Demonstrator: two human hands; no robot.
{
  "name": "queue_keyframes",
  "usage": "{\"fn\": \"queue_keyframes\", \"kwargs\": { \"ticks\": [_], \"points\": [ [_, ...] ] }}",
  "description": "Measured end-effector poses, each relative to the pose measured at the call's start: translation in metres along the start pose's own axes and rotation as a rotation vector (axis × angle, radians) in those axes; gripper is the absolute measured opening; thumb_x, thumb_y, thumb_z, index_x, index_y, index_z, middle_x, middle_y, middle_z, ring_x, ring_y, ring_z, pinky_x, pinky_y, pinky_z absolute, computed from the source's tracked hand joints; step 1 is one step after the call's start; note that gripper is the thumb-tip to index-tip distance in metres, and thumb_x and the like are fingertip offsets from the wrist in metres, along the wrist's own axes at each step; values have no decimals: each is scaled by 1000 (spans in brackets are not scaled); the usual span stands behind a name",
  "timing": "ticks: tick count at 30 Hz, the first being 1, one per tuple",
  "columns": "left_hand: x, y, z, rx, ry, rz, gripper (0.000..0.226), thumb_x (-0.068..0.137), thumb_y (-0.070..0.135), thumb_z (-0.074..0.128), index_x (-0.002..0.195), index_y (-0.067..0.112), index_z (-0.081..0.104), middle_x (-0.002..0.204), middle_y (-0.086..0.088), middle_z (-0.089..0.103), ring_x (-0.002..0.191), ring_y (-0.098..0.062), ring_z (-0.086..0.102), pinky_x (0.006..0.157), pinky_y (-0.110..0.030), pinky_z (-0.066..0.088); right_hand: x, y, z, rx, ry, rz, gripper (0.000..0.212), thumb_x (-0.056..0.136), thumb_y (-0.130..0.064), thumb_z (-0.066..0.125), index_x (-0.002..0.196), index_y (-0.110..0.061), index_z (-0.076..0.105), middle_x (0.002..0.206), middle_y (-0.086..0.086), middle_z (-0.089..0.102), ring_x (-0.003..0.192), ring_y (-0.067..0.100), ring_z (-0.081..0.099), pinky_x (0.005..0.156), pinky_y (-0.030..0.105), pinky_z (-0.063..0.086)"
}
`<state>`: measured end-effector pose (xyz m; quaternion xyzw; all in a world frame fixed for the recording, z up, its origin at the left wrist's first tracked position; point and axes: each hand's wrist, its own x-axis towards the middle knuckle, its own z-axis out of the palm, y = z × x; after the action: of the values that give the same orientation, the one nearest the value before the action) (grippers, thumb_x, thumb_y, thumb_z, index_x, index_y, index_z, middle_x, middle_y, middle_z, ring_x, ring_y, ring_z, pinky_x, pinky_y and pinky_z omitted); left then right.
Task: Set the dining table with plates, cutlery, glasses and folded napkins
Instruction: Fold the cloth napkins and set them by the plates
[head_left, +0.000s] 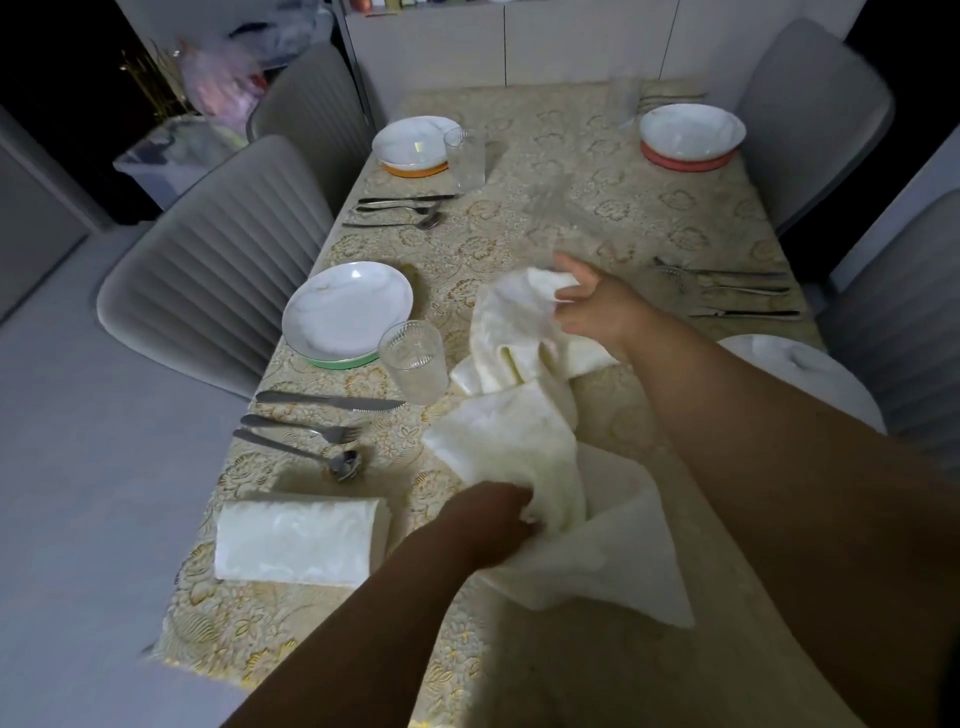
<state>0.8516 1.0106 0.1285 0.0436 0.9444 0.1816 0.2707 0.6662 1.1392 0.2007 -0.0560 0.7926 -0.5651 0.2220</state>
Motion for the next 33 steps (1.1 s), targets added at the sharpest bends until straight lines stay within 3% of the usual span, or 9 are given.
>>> {"fn": "queue_keyframes", "kwargs": {
  "ticks": [3,6,10,14,19,23,26,30,33],
  "points": [
    [2,-1,-5,-175,118,-10,35,93,39,53,119,16,61,118,-8,64,112,-25,58,93,-36,46,-13,17,7,-295,132,-100,50,86,-25,69,133,-23,52,115,3,57,105,18,57,91,29,45],
    [0,3,-7,-301,180,14,31,92,41,55,108,18,66,109,-4,69,103,-19,61,88,-32,47,-31,42,15,-330,104,-69,17,89,-35,62,94,-19,65,89,-2,64,88,16,60,82,31,46],
    [-10,19,-7,-389,204,89,24,93,39,57,92,17,65,94,-1,69,90,-16,62,80,-31,45,-54,75,21,-445,-11,156,64,65,-69,64,103,-17,62,99,-6,63,92,13,60,76,30,48],
    [-20,35,-10,-276,211,168,25,94,40,55,100,20,68,99,1,70,93,-13,61,78,-27,42,-72,85,20,-445,14,168,35,85,-41,65,99,-9,66,93,5,66,88,23,62,68,27,44],
    [-18,37,-40,-67,478,118,27,95,42,51,109,24,67,103,-5,70,96,-25,63,75,-31,46,-84,68,-15,363,325,181,26,88,-18,66,107,-1,66,88,12,67,79,27,64,73,37,52],
    [-5,49,-94,-82,728,20,28,96,37,50,111,19,66,103,-14,69,94,-34,64,75,-33,48,-93,46,-45,463,471,10,13,85,-20,68,91,-10,62,94,18,68,69,22,69,75,45,58],
    [-4,62,-116,-110,772,64,26,95,38,53,101,15,65,93,-12,69,86,-32,63,75,-37,51,-99,40,-60,417,593,-89,57,87,-3,65,137,-9,38,91,13,66,48,15,65,59,36,59],
    [-16,70,-109,-94,656,160,18,93,35,58,86,19,61,86,-3,69,84,-25,63,69,-31,48,-120,39,-72,203,304,3,84,87,6,58,148,-39,21,134,14,50,51,19,65,49,31,56],
    [-26,72,-104,-192,505,274,8,92,25,62,84,26,63,86,4,69,85,-15,63,67,-24,40,-132,43,-73,106,-42,200,74,91,7,48,147,-34,25,100,22,65,63,28,66,59,35,56]
  ]
}}
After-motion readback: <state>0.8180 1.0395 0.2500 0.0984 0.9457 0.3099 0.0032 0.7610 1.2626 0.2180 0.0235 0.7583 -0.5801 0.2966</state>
